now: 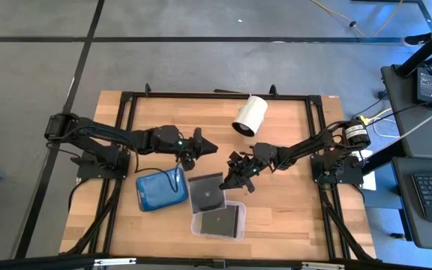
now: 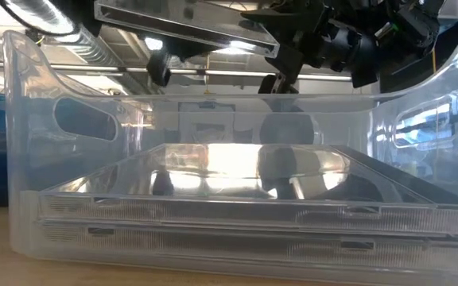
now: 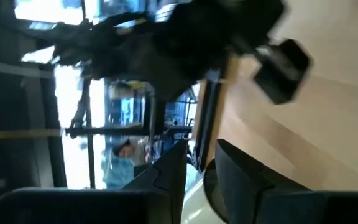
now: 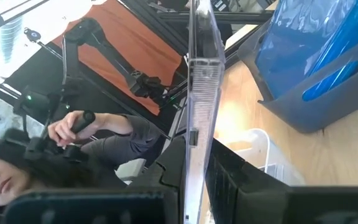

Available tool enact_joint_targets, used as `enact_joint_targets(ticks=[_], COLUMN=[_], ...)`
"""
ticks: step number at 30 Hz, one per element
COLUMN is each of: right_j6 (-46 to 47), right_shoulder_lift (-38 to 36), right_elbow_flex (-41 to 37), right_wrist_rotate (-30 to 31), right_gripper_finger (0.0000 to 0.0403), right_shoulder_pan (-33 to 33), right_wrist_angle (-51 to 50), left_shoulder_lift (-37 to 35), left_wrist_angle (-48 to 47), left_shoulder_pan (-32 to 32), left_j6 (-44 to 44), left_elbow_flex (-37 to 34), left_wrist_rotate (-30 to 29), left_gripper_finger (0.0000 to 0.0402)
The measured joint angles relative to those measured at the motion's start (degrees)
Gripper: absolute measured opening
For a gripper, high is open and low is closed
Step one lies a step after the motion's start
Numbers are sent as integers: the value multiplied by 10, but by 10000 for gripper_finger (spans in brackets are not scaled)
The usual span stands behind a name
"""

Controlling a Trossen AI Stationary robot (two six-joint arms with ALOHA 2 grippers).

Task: Pick & place jewel cases by type
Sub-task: Put the black CD case into the transparent bin

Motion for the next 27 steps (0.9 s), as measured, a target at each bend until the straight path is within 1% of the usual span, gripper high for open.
enact_joint_targets(ticks=[3, 7, 13, 15, 17, 20, 22, 24, 27], right_j6=[-10, -36, -93, -114, -132, -151, -162, -180, -229], right_shoulder_lift=[0, 0, -3, -12, -24, -48, -70, -97, -141], right_elbow_flex=[0, 0, 0, 0, 0, -1, -1, -1, -1], right_wrist_rotate=[-1, -4, -21, -29, -36, -58, -88, -109, -109], right_gripper_finger=[46, 46, 46, 46, 46, 46, 46, 46, 46], right_shoulder_pan=[0, -4, -29, -40, -50, -60, -66, -68, -69], right_wrist_angle=[-1, -4, -6, -6, -5, -7, -9, -18, -55], left_shoulder_lift=[-30, -92, -202, -240, -271, -309, -331, -347, -361], left_wrist_angle=[0, -12, -125, -177, -223, -244, -245, -245, -226], left_shoulder_pan=[0, 0, 0, 0, 0, -1, -1, 1, 4], left_j6=[-85, -254, -408, -460, -499, -542, -555, -575, -609], left_elbow_flex=[0, 0, 1, 1, 0, -10, -26, -42, -72], left_wrist_rotate=[-2, -5, 15, 39, 76, 116, 108, 80, 51], left_gripper_finger=[82, 86, 83, 82, 82, 84, 86, 86, 86])
